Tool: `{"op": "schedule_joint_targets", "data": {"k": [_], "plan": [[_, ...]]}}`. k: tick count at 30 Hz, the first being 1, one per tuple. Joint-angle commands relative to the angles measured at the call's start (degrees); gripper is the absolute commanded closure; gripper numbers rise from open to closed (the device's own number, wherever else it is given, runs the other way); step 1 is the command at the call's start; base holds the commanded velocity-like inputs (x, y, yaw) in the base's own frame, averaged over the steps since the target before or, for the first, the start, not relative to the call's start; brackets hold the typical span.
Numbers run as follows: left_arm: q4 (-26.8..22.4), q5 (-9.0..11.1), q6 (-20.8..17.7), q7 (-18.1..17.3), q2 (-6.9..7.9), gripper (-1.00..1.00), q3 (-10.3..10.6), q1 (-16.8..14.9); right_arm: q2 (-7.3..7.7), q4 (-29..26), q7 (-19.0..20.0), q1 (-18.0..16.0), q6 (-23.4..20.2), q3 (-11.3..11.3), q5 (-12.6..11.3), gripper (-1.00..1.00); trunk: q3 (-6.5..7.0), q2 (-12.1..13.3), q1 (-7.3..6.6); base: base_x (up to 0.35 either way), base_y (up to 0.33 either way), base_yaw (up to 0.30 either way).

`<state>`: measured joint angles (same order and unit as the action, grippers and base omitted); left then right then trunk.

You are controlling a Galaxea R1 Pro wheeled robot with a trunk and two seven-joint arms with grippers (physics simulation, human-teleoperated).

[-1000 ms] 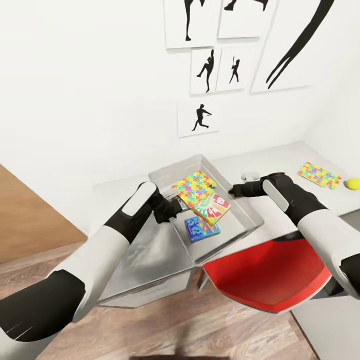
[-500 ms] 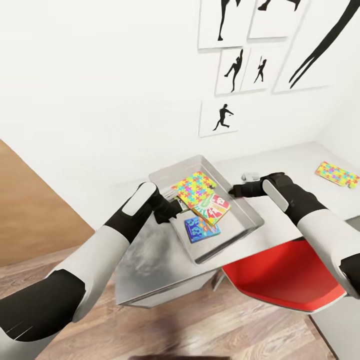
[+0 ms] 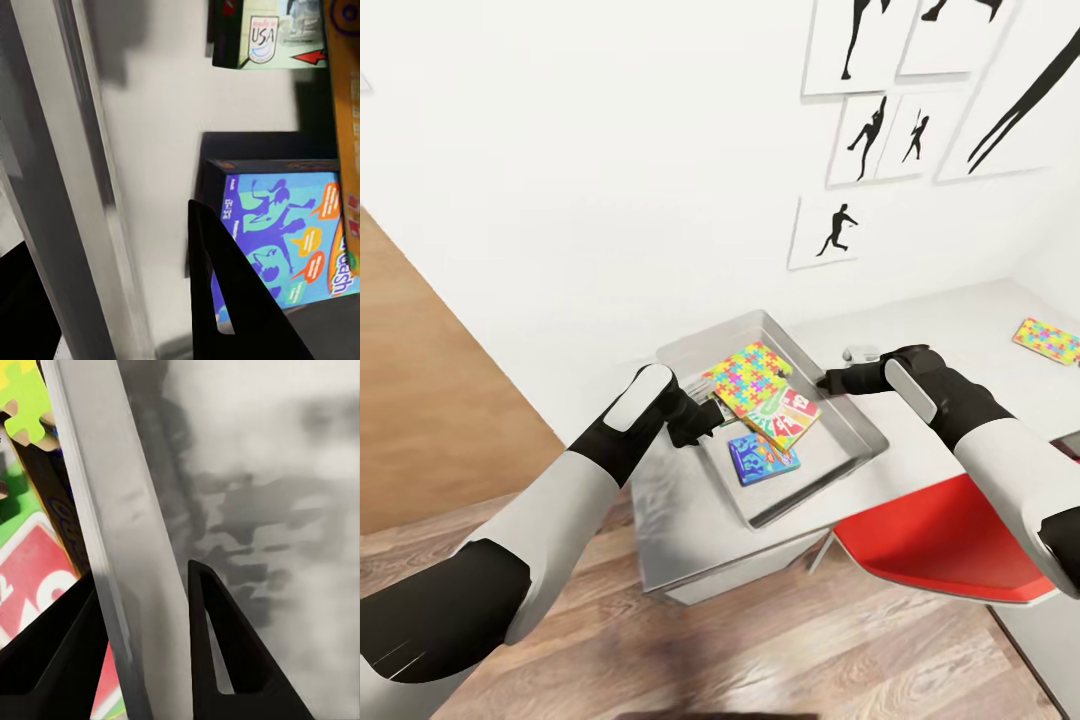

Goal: Put all the toys in the child's room - the three board games (two on the bed and one on the table), the two jigsaw puzzles on the table, and the tennis ball on the table - inside the toy box on the table in the child's room.

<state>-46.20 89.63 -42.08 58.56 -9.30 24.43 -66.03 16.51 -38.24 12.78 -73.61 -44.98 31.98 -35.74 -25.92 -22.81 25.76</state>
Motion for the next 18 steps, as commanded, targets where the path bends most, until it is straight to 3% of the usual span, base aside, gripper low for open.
{"op": "schedule_joint_targets", "data": {"k": [1, 11, 18], "plan": [[-1.46, 2.75, 0.29, 0.59, -0.02, 1.0, 1.14, -0.08, 0.01, 0.0, 0.41, -0.04, -0.2, 0.63, -0.56, 1.0, -0.09, -0.11, 0.03, -0.022, 0.061, 0.0], [-1.58, 2.89, 0.31, 0.62, -0.1, 1.0, 1.15, -0.07, 0.08, 0.0, 0.41, -0.12, -0.23, 0.61, -0.53, 1.0, -0.09, -0.11, 0.03, -0.036, 0.038, 0.0], [-1.6, 3.33, 0.33, 0.67, -0.11, 1.0, 1.2, -0.08, 0.11, 0.0, 0.41, -0.18, -0.28, 0.62, -0.52, 1.0, -0.09, -0.11, 0.03, -0.163, 0.176, 0.0]]}}
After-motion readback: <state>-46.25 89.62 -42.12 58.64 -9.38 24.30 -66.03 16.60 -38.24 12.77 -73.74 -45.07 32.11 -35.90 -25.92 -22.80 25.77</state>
